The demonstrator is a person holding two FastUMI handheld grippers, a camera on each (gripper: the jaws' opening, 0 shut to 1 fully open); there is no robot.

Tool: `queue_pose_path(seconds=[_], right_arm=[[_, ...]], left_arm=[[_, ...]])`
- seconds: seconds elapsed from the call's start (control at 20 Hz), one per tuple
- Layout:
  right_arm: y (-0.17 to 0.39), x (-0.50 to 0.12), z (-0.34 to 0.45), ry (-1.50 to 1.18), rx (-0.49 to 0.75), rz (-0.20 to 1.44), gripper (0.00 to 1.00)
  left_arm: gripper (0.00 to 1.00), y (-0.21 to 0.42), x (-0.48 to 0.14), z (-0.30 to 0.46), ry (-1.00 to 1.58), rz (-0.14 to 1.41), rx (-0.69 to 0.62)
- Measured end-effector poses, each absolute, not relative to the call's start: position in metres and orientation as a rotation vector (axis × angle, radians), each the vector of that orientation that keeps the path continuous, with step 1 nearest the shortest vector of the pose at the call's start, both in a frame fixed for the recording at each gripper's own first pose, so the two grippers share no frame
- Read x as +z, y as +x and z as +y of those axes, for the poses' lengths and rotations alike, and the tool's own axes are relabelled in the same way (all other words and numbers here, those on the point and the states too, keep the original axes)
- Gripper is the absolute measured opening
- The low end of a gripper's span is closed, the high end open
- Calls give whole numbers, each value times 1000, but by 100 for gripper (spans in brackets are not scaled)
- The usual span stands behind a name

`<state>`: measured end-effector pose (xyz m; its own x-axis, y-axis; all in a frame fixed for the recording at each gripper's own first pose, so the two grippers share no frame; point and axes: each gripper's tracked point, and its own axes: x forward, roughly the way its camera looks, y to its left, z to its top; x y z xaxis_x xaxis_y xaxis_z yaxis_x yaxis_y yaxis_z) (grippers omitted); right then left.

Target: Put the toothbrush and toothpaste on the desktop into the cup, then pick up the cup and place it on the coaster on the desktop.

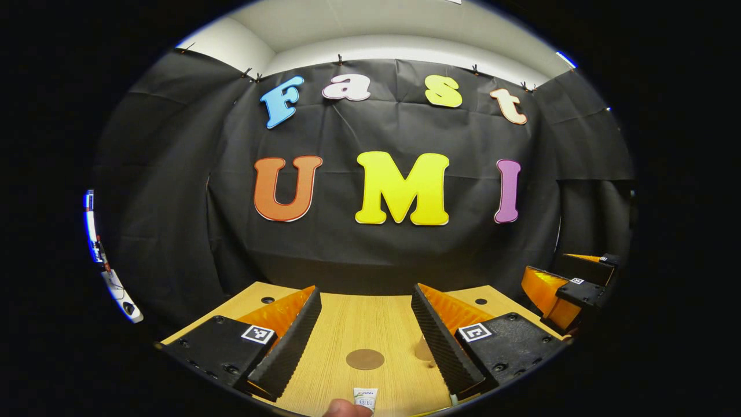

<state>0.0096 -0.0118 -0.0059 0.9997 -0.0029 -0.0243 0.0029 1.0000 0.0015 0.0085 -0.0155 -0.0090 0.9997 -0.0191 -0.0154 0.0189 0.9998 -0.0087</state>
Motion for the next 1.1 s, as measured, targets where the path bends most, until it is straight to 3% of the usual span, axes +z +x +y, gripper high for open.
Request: queue_pose_path(seconds=[0.5,1.1], right_arm=[[9,-38,-12,-29,48,102,95],[-19,-164,-12,-52,100,494,99]], left_arm=[[99,8,-47,-20,-1,120,-26],[100,-39,-161,-19,30,453,-53]])
